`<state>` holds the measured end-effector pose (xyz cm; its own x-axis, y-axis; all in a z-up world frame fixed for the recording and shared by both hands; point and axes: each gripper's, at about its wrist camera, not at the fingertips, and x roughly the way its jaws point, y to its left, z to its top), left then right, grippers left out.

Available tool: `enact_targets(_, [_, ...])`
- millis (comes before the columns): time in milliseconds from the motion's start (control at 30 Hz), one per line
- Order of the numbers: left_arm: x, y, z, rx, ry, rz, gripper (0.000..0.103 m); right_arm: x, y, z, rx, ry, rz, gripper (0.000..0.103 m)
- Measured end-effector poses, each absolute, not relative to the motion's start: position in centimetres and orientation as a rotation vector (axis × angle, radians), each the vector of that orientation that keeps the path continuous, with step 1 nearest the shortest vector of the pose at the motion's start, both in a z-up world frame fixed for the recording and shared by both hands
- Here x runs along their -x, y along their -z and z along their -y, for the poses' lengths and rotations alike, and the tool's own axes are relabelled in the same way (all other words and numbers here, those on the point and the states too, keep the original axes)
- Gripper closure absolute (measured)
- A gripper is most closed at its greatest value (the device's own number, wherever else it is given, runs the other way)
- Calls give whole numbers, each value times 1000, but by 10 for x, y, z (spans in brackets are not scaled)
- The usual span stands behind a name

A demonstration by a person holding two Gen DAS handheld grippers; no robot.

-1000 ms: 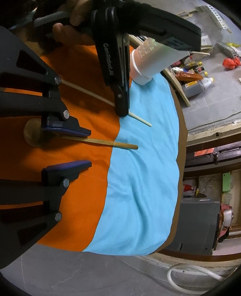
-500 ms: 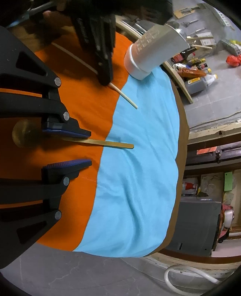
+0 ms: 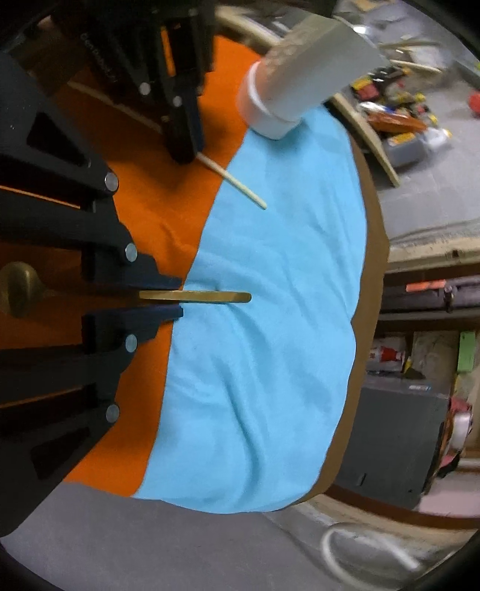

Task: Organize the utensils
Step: 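Lift the chopstick and gold spoon with both tools up over the white caddy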

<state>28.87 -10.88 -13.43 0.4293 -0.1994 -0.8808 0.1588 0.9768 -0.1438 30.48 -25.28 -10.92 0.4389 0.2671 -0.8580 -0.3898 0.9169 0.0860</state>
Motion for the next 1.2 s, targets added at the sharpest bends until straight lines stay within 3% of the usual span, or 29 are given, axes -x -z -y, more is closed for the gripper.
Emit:
enact_targets(367, [-239, 127, 87, 191, 226, -981, 101, -266, 100, 283, -72, -435, -976, 100])
enact_targets(633, [-220, 82, 77, 223, 224, -725, 101, -242, 65, 283, -130, -455, -757, 100])
enact_targets(1200, [-191, 18, 43, 255, 221, -417, 101, -221, 8, 257, -147, -416, -478, 100])
